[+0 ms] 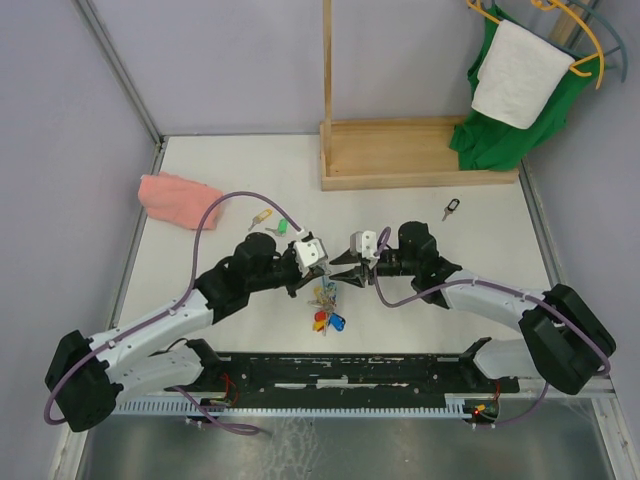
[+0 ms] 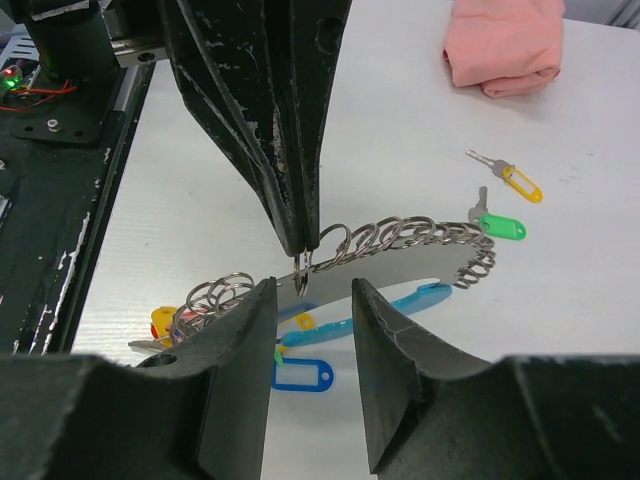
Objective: Put the keys on the keyring
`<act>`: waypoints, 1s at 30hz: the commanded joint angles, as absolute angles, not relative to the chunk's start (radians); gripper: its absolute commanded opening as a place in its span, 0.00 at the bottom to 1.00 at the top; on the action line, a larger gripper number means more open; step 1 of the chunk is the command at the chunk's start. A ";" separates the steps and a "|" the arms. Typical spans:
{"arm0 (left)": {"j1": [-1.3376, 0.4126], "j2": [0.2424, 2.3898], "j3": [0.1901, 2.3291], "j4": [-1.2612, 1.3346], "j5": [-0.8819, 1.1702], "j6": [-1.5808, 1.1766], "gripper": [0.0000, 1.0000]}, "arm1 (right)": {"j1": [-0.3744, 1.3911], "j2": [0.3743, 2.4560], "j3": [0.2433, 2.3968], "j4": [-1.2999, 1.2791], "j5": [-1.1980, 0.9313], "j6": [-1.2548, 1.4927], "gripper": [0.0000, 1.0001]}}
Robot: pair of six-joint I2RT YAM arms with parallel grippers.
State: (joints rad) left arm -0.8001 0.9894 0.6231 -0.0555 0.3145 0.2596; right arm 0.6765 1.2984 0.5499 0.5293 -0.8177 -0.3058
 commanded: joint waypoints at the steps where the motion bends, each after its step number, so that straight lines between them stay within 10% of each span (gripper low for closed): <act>1: -0.812 1.000 0.694 -0.017 0.326 0.322 0.03 | 0.674 1.329 0.603 0.608 -0.873 -0.261 0.43; 12: -0.825 1.024 0.736 -0.075 0.302 0.345 0.03 | 0.674 1.344 0.619 0.591 -0.903 -0.253 0.28; 19: -0.830 1.016 0.734 -0.077 0.294 0.346 0.03 | 0.673 1.339 0.625 0.543 -0.895 -0.278 0.01; 30: -0.777 0.932 0.522 0.266 0.327 0.217 0.25 | 0.672 1.276 0.606 0.515 -0.871 -0.281 0.01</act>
State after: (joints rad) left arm -0.8116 0.9508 0.5705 0.0593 0.2916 0.2871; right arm 0.6739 1.3235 0.5854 0.4873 -0.8593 -0.2760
